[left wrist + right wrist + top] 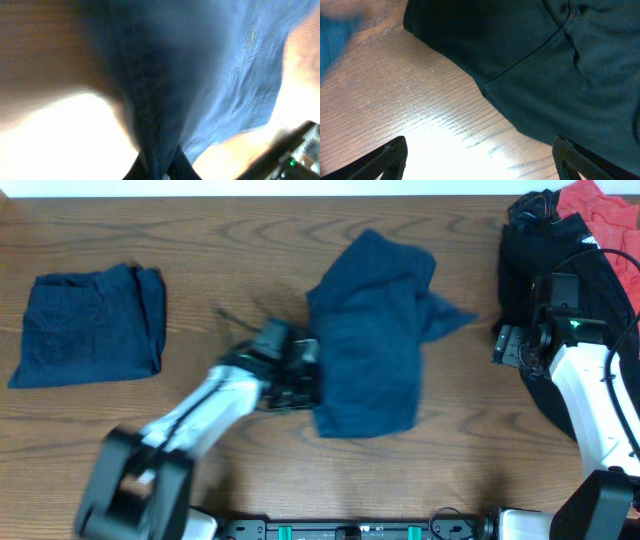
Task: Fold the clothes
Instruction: 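Grasp the lower left edge of the navy shorts with the left gripper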
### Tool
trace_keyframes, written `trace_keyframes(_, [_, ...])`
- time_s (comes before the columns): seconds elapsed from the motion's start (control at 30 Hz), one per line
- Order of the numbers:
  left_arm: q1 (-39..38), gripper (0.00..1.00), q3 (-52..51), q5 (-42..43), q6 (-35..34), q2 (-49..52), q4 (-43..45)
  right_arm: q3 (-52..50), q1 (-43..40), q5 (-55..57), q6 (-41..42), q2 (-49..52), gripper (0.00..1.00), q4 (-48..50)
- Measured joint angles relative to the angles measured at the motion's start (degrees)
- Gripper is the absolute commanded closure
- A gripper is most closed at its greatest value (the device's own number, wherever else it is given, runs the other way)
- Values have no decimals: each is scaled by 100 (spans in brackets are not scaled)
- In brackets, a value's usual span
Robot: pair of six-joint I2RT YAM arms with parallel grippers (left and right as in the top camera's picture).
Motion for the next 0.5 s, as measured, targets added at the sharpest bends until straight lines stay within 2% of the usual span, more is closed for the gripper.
trace_keyframes(0.07, [640,94,11,-203,315,-503,-586,-2,0,-15,-11,0,6,2])
trace_keyframes(0.1, [1012,85,28,-289,466,-750,-765,-2,0,-59,-28,0,6,13])
trace_keyframes(0.13, [1399,47,57,-354,621,-968,-833,-2,0,-114,-66,0,6,33])
trace_keyframes(0.17, [1810,5,96,-407,704,-1167,-800,-2,0,-286,-149,0,7,87])
trace_keyframes(0.2, [2131,2,153,-431,763,-1311,-734,-2,-2,-459,-234,0,7,146])
trace_keyframes(0.27, [2817,2,293,-361,833,-1578,-490,-2,0,-1005,-492,0,7,256])
trace_keyframes(0.33, [3176,2,369,-118,857,-1720,-466,-2,2,-1447,-695,0,7,291])
trace_keyframes(0.5, [3174,2,385,540,890,-1716,-1091,-2,76,-2181,-992,0,7,321])
